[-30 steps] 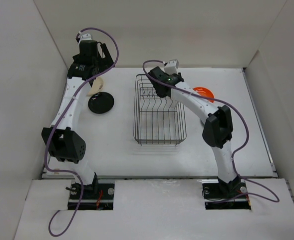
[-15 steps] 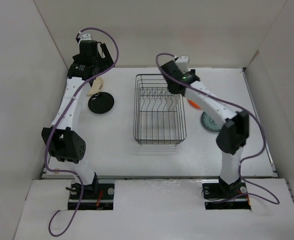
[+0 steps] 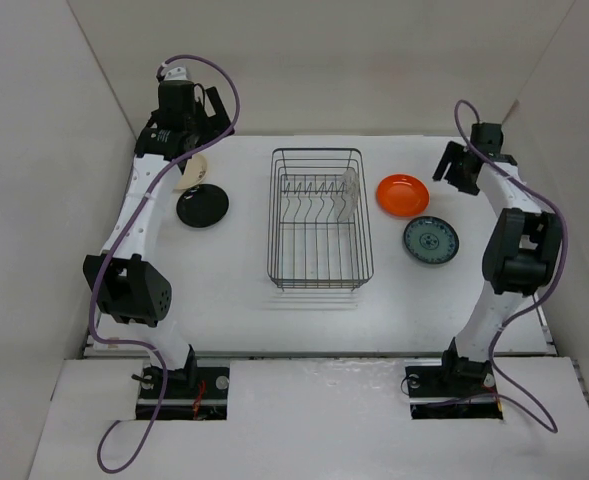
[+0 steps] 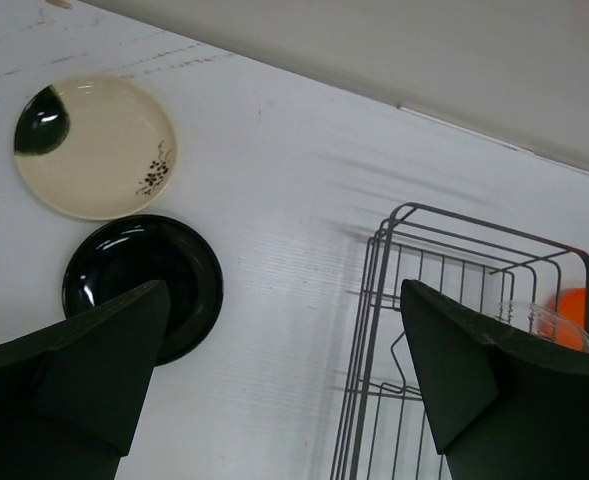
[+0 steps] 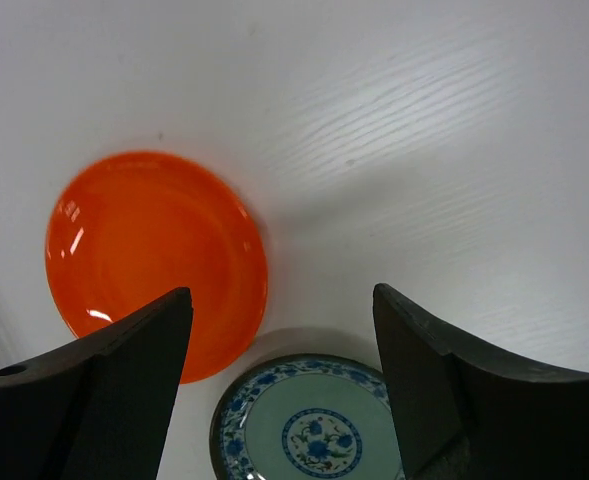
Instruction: Load the plates into the dish rack
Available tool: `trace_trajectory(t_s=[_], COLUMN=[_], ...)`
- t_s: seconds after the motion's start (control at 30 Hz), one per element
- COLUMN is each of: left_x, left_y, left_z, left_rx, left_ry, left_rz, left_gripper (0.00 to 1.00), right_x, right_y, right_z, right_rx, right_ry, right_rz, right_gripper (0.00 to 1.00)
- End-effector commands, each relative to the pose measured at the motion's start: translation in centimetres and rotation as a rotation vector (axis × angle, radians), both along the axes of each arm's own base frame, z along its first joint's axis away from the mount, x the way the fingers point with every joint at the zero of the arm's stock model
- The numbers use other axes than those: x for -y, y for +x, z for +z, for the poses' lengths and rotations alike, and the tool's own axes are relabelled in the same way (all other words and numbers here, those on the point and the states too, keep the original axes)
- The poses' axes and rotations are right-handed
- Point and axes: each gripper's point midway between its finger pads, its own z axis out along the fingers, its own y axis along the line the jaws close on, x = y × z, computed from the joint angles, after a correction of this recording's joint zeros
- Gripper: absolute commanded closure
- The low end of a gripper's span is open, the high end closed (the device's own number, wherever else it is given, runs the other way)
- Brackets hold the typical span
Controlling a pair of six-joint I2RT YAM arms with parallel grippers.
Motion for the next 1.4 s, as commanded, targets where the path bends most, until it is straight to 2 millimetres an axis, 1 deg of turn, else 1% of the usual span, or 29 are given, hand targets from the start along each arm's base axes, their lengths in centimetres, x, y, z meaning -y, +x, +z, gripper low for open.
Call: trace_trajectory(t_s=[0.0,0.07,0.17,0.2,0.23,0.27,0.3,0.37,0.43,0.47,0.5,0.57,0.6,0.63,0.67,0.8,0.83,0.87,0.9,0.97,1.0,1.07,1.13,1.17,1.23,1.27,1.3,1.33,1.37], left_x=[1.6,2.6,2.3,1.7,1.5,1.8,1.7,1.5,1.2,0.6,0.8,0.8,0.3,0.3,0.3,0.5,0.5,0.5,0.5,0.0,0.0,0.1,0.1,0.1,-0.1,-0.1,-0.2,-0.4,-0.6], left_y=[-0.7,-0.9,-0.5,0.2,0.2,0.3,0.5,0.8,1.1,1.1,1.3,1.3,1.4,1.6,1.6,1.5,1.5,1.5,1.5,1.6,1.6,1.6,1.8,1.8,1.8,1.8,1.9,1.9,1.8], left_z=[3.9,3.3,3.1,1.9,2.0,1.4,1.7,1.4,1.0,1.0,0.5,0.5,0.5,0.0,0.0,0.1,0.1,0.1,0.1,0.1,0.1,0.1,-0.4,-0.4,-0.4,-0.4,-0.4,-0.4,-0.6], left_rx=[0.112,0.100,0.101,0.075,0.074,0.059,0.071,0.068,0.058,0.059,0.048,0.048,0.049,0.040,0.040,0.039,0.039,0.039,0.039,0.040,0.040,0.039,0.030,0.030,0.030,0.030,0.030,0.030,0.021], left_ry=[-0.043,-0.058,-0.082,-0.087,-0.095,-0.115,-0.132,-0.143,-0.156,-0.156,-0.160,-0.160,-0.160,-0.161,-0.161,-0.165,-0.165,-0.165,-0.165,-0.165,-0.165,-0.173,-0.174,-0.174,-0.169,-0.169,-0.172,-0.168,-0.164], left_rz=[-0.099,-0.155,-0.182,-0.175,-0.181,-0.210,-0.214,-0.222,-0.216,-0.205,-0.212,-0.212,-0.203,-0.202,-0.202,-0.211,-0.211,-0.211,-0.211,-0.202,-0.201,-0.197,-0.196,-0.196,-0.187,-0.187,-0.175,-0.165,-0.156], left_gripper=[0.00,0.00,0.00,0.00,0.00,0.00,0.00,0.00,0.00,0.00,0.00,0.00,0.00,0.00,0.00,0.00,0.00,0.00,0.00,0.00,0.00,0.00,0.00,0.00,0.00,0.00,0.00,0.00,0.00], right_x=[-4.3,-5.2,-6.1,-6.0,-6.0,-5.4,-4.9,-5.0,-4.3,-4.3,-4.4,-4.5,-4.5,-4.5,-4.4,-4.4,-4.4,-4.4,-4.3,-4.0,-4.0,-4.1,-4.0,-3.4,-3.4,-3.5,-3.4,-3.4,-2.9], right_y=[1.7,1.9,1.8,2.1,2.1,2.3,2.3,2.1,2.3,2.2,2.2,2.2,2.1,2.1,2.1,2.0,2.2,2.0,1.9,1.9,1.9,1.8,2.0,2.2,2.3,2.4,2.9,3.0,3.2], right_z=[-0.1,-1.6,-4.1,-4.4,-4.8,-5.4,-5.9,-6.7,-6.5,-7.0,-7.4,-8.2,-8.5,-8.5,-8.9,-9.6,-9.8,-9.9,-10.5,-10.8,-10.8,-11.3,-10.9,-10.5,-10.3,-9.2,-7.1,-5.8,-4.7], right_rx=[0.069,0.052,0.008,0.006,-0.002,-0.010,-0.018,-0.043,-0.035,-0.057,-0.066,-0.085,-0.098,-0.098,-0.112,-0.132,-0.132,-0.140,-0.154,-0.165,-0.165,-0.174,-0.172,-0.167,-0.169,-0.148,-0.102,-0.078,-0.057], right_ry=[0.086,0.117,0.164,0.165,0.168,0.171,0.174,0.189,0.177,0.185,0.188,0.201,0.206,0.206,0.203,0.210,0.210,0.213,0.210,0.202,0.208,0.217,0.220,0.233,0.264,0.268,0.271,0.274,0.234], right_rz=[0.248,0.299,0.342,0.342,0.341,0.328,0.318,0.322,0.305,0.303,0.302,0.307,0.305,0.305,0.298,0.296,0.296,0.296,0.289,0.279,0.272,0.263,0.245,0.216,0.162,0.152,0.126,0.119,0.076], right_gripper=[0.22,0.22,0.24,0.24,0.24,0.24,0.25,0.25,0.26,0.26,0.27,0.30,0.30,0.33,0.38,0.48,0.53,0.64,0.67,0.77,0.78,0.89,1.00,1.00,1.00,1.00,1.00,1.00,1.00])
